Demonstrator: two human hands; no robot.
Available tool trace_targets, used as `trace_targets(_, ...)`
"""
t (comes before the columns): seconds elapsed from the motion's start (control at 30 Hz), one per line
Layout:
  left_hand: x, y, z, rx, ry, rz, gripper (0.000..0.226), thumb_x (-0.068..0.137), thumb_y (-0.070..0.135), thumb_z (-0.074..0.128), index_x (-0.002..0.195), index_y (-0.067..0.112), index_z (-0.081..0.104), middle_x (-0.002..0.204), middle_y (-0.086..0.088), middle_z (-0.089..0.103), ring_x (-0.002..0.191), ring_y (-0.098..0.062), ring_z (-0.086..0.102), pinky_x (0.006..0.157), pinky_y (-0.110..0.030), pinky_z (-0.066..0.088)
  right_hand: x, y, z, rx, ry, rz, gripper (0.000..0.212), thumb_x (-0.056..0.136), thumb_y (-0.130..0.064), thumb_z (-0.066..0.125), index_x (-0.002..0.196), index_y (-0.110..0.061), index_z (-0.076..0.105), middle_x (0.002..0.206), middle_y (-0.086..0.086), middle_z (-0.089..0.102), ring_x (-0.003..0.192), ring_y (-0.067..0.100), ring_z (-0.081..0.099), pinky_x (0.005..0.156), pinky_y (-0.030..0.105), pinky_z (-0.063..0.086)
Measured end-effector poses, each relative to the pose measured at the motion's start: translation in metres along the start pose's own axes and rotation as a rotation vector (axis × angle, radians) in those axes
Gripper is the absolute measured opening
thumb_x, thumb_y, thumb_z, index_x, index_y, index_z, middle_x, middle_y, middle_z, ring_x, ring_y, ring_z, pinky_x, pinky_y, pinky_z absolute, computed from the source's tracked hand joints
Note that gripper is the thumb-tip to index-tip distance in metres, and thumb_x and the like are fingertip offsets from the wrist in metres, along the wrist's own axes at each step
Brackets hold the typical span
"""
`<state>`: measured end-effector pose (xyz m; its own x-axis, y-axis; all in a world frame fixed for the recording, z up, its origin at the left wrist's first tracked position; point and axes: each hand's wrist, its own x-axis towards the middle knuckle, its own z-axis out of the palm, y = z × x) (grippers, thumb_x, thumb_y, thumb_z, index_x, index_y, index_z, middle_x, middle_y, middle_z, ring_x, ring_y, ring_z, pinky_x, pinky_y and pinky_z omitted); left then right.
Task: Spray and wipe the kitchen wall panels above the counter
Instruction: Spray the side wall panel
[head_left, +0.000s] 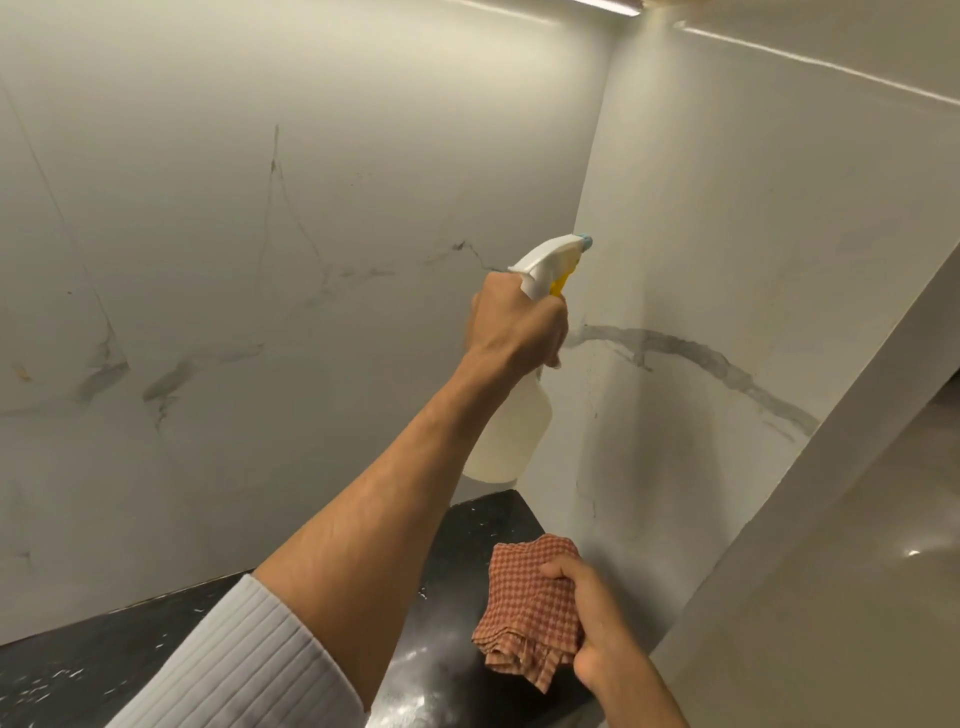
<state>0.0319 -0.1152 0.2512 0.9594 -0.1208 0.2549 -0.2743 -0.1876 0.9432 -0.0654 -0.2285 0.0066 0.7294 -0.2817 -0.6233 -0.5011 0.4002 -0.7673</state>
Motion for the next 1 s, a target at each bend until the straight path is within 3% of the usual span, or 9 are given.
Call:
trace_targets(0.17, -0.001, -0.011, -0.011, 0.056, -0.173, 0.060, 0.031, 0.062, -0.010, 0.057, 0.073, 0.016, 0.069, 0.067, 0.004, 0.070, 0.057, -0.004, 0.065, 0.049, -0.019, 0.050, 0.005, 0.001, -0.002, -0.054, 0.001, -0.023, 0.020, 0.087, -0.019, 0.069, 0.106, -0.013, 0.065, 0.105, 0.016, 0.069, 0.095, 0.036, 0.067, 0.067, 0.037, 0.057)
trace_targets(0.27, -0.007, -0.021, -0.010, 0.083, -0.194, 0.089, 0.024, 0.064, -0.013, 0.058, 0.081, 0.001, 0.066, 0.063, -0.002, 0.060, 0.048, -0.005, 0.062, 0.046, -0.020, 0.049, 0.010, 0.003, -0.002, -0.063, -0.003, -0.047, 0.018, 0.089, -0.020, 0.067, 0.106, -0.014, 0.066, 0.105, 0.014, 0.070, 0.096, 0.034, 0.067, 0.068, 0.037, 0.057)
trace_targets(0.4, -0.015, -0.037, -0.006, 0.116, -0.331, 0.072, 0.021, 0.070, -0.010, 0.062, 0.078, 0.009, 0.065, 0.070, -0.004, 0.061, 0.050, -0.001, 0.061, 0.042, -0.007, 0.042, 0.017, 0.005, 0.000, -0.067, -0.016, -0.034, 0.020, 0.088, -0.019, 0.066, 0.108, -0.012, 0.067, 0.106, 0.015, 0.071, 0.098, 0.036, 0.067, 0.078, 0.043, 0.060)
trace_targets(0.5, -0.021, -0.052, -0.004, 0.031, -0.447, 0.047, 0.018, 0.069, -0.007, 0.063, 0.078, 0.009, 0.065, 0.074, -0.003, 0.065, 0.064, -0.013, 0.066, 0.051, -0.010, 0.047, 0.019, 0.008, 0.003, -0.061, -0.008, -0.008, 0.021, 0.087, -0.018, 0.066, 0.107, -0.011, 0.067, 0.106, 0.016, 0.071, 0.098, 0.037, 0.067, 0.079, 0.045, 0.059)
trace_targets(0.63, -0.036, -0.073, 0.009, 0.015, -0.380, 0.047, 0.025, 0.055, 0.004, 0.056, 0.076, -0.007, 0.062, 0.065, -0.006, 0.056, 0.054, -0.010, 0.052, 0.049, -0.016, 0.049, 0.021, 0.013, 0.004, -0.092, 0.011, -0.005, 0.021, 0.087, -0.019, 0.066, 0.107, -0.014, 0.067, 0.108, 0.015, 0.070, 0.101, 0.035, 0.065, 0.088, 0.049, 0.057)
trace_targets(0.8, -0.040, -0.082, 0.014, 0.000, -0.415, 0.024, 0.027, 0.059, 0.009, 0.059, 0.084, 0.002, 0.068, 0.071, -0.003, 0.065, 0.068, -0.022, 0.067, 0.052, -0.011, 0.051, 0.019, 0.021, 0.005, -0.093, 0.003, 0.022, 0.020, 0.089, -0.017, 0.066, 0.108, -0.017, 0.064, 0.109, 0.013, 0.068, 0.101, 0.033, 0.064, 0.074, 0.039, 0.055)
trace_targets(0.87, -0.041, -0.085, 0.018, 0.014, -0.397, 0.021, 0.020, 0.062, 0.004, 0.062, 0.081, 0.002, 0.067, 0.072, -0.012, 0.065, 0.065, -0.030, 0.066, 0.058, -0.024, 0.057, 0.020, 0.026, 0.006, -0.095, 0.007, 0.033, 0.021, 0.088, -0.014, 0.066, 0.109, -0.015, 0.065, 0.108, 0.013, 0.070, 0.100, 0.033, 0.065, 0.072, 0.038, 0.055)
trace_targets(0.9, -0.042, -0.087, 0.020, 0.033, -0.380, 0.014, 0.014, 0.065, -0.002, 0.062, 0.078, 0.002, 0.066, 0.070, -0.013, 0.062, 0.058, -0.026, 0.062, 0.058, -0.031, 0.056, 0.019, 0.028, 0.008, -0.099, 0.007, 0.041, 0.021, 0.087, -0.013, 0.066, 0.109, -0.014, 0.066, 0.108, 0.013, 0.070, 0.100, 0.033, 0.066, 0.073, 0.038, 0.056)
trace_targets(1.0, -0.039, -0.093, 0.024, 0.137, -0.378, -0.008, 0.016, 0.072, -0.009, 0.061, 0.073, 0.006, 0.064, 0.066, -0.008, 0.059, 0.053, -0.016, 0.056, 0.056, -0.033, 0.055, 0.013, 0.032, 0.011, -0.131, -0.002, 0.086, 0.020, 0.089, -0.014, 0.065, 0.109, -0.014, 0.064, 0.107, 0.013, 0.070, 0.098, 0.032, 0.066, 0.070, 0.035, 0.055)
